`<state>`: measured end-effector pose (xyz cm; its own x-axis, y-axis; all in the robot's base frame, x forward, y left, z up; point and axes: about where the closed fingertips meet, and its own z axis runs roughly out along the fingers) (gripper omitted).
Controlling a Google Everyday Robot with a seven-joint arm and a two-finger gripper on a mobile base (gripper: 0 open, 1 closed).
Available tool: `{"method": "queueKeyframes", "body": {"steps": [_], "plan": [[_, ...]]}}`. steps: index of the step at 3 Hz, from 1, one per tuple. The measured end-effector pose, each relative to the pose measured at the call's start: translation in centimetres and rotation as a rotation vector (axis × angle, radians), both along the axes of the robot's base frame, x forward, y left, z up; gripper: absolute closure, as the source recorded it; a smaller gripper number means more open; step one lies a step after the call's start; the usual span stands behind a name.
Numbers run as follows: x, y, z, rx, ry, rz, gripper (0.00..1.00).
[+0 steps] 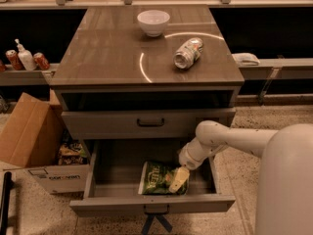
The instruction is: Pick green jalapeno chip bag from middle drawer and place on counter
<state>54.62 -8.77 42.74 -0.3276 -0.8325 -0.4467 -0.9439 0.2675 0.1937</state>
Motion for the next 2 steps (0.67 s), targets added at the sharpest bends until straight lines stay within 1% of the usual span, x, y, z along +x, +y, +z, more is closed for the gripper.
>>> {"method": "queueKeyframes", "body": {"steps": [2], "plan": [[-0.2,0.5,-2.6,-0.012,0.041,0.013,0.00]]}}
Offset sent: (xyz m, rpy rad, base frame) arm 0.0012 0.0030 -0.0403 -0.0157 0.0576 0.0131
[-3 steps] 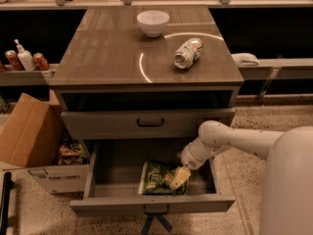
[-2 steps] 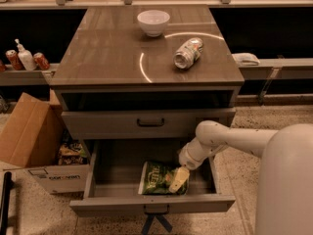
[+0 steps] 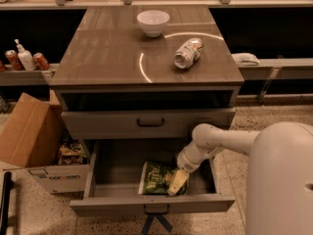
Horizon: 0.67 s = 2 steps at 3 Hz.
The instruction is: Pick green jalapeno chip bag from middle drawer and place on counter
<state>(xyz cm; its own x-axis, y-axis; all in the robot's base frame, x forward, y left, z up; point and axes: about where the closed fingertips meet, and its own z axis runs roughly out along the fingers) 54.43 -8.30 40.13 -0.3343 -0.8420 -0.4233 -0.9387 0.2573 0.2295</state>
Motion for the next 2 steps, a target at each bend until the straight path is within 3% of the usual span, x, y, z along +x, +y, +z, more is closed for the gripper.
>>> {"method": "queueKeyframes", "body": {"steps": [1,2], "plan": [[-0.2,0.1,-2.0,-0.015,0.024,0.003,0.01],[-0.4,0.2,-3.2,-0.025,0.040,0.003,0.23]]}}
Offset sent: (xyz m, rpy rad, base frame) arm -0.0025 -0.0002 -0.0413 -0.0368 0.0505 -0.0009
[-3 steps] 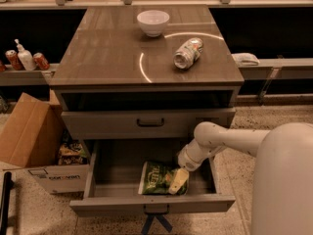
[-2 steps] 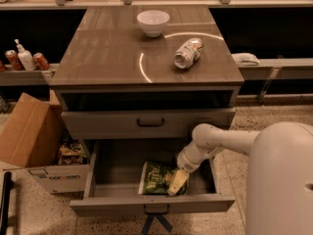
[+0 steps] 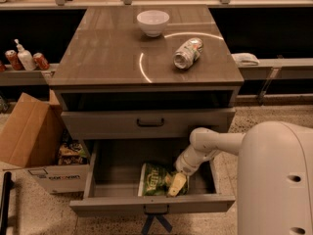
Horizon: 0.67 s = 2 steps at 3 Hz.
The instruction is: Pick green jalapeno chip bag from middle drawer and place on counter
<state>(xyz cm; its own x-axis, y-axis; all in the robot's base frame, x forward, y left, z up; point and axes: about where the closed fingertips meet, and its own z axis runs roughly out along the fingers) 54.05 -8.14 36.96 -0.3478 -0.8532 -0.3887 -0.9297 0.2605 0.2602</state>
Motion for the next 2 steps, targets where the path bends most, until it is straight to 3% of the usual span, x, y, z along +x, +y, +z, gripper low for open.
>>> {"method": "queueKeyframes", "body": {"steps": [2], "plan": [[-0.04,-0.26,0.46,-0.005,-0.013,-0.004,0.69]]}}
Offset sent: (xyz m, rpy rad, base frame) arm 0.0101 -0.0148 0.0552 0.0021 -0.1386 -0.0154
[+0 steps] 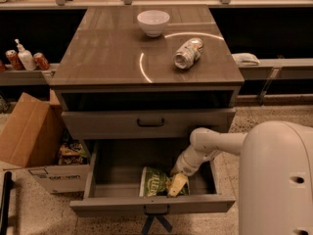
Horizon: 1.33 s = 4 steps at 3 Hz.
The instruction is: Pick green jalapeno chip bag from middle drawer and place on counter
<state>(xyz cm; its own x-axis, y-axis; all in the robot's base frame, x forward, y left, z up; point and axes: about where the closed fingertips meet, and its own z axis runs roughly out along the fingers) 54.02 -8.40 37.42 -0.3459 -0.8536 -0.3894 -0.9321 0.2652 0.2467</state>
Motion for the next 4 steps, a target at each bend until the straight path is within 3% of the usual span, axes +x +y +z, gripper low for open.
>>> {"method": "queueKeyframes", "body": {"steps": [1,2,4], "plan": [[0.4,-0.1,3.0,0.013,-0.073,0.008,0.91],[0.7,-0.2,6.3,0.024,-0.152,0.022,1.00],[0.5,-0.7,12.7,0.078,-0.271,0.044,1.00]]}}
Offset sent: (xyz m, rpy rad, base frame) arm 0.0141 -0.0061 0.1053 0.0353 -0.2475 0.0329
